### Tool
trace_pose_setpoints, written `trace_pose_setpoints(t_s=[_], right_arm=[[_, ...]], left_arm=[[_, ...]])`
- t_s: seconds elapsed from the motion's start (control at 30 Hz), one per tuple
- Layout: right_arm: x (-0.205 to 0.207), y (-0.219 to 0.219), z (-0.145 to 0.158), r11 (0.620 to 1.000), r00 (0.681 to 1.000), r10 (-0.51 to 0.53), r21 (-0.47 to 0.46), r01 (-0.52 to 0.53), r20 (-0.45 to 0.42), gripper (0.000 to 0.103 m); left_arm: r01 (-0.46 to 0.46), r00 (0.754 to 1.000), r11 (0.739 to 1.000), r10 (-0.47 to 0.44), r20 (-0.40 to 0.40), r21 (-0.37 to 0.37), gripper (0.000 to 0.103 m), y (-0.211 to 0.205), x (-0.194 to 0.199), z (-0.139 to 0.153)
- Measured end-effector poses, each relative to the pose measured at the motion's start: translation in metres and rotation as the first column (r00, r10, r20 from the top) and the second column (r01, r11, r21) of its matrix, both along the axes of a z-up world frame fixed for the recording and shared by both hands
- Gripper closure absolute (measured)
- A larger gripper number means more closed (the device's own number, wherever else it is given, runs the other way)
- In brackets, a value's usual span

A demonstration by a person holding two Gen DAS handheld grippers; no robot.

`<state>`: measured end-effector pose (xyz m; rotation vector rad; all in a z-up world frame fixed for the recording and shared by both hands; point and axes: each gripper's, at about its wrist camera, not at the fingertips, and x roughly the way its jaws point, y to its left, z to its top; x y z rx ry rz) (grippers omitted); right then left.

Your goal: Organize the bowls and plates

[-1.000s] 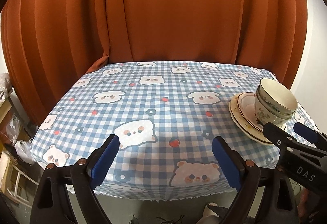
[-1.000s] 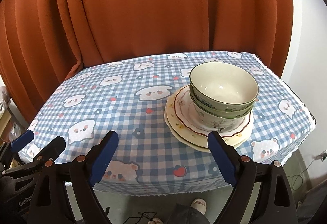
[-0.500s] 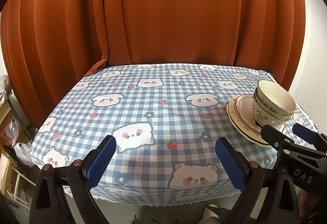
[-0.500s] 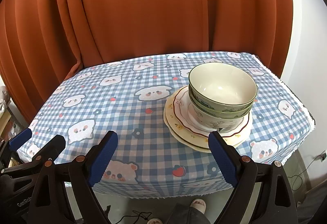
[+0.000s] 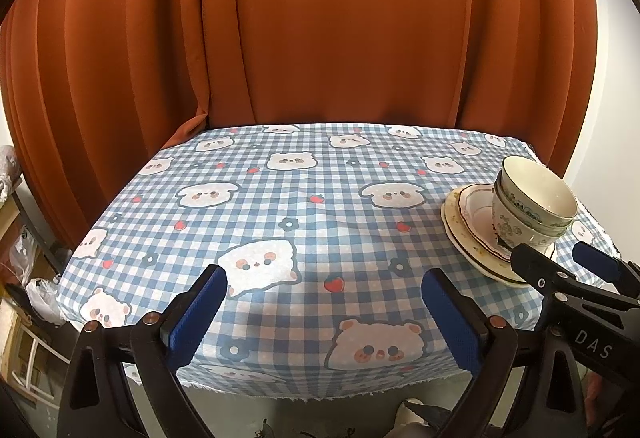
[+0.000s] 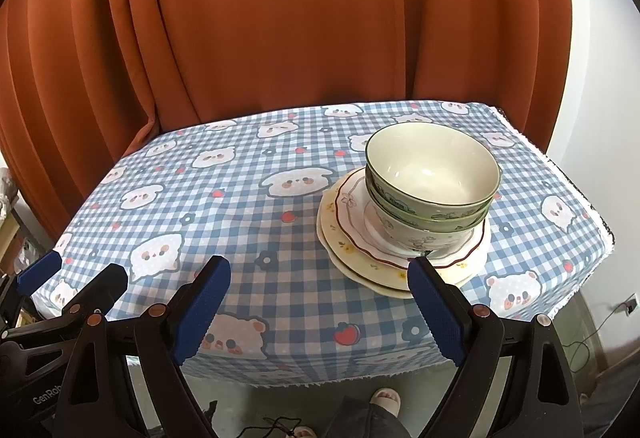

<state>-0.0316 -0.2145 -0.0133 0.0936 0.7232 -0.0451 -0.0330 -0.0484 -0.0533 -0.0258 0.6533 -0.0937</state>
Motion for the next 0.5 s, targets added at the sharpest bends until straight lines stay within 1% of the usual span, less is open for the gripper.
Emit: trace_pose_setpoints(t_s=[0.5], right_arm=[[-0.0023, -0.0020, -0.0003, 1.000, 1.000, -0.007, 0.000, 0.007, 0.004, 0.011]], left_arm=[[0.019, 1.000, 1.000, -0.019, 0.002, 0.001, 0.004, -0.0023, -0.0020, -0.0007]])
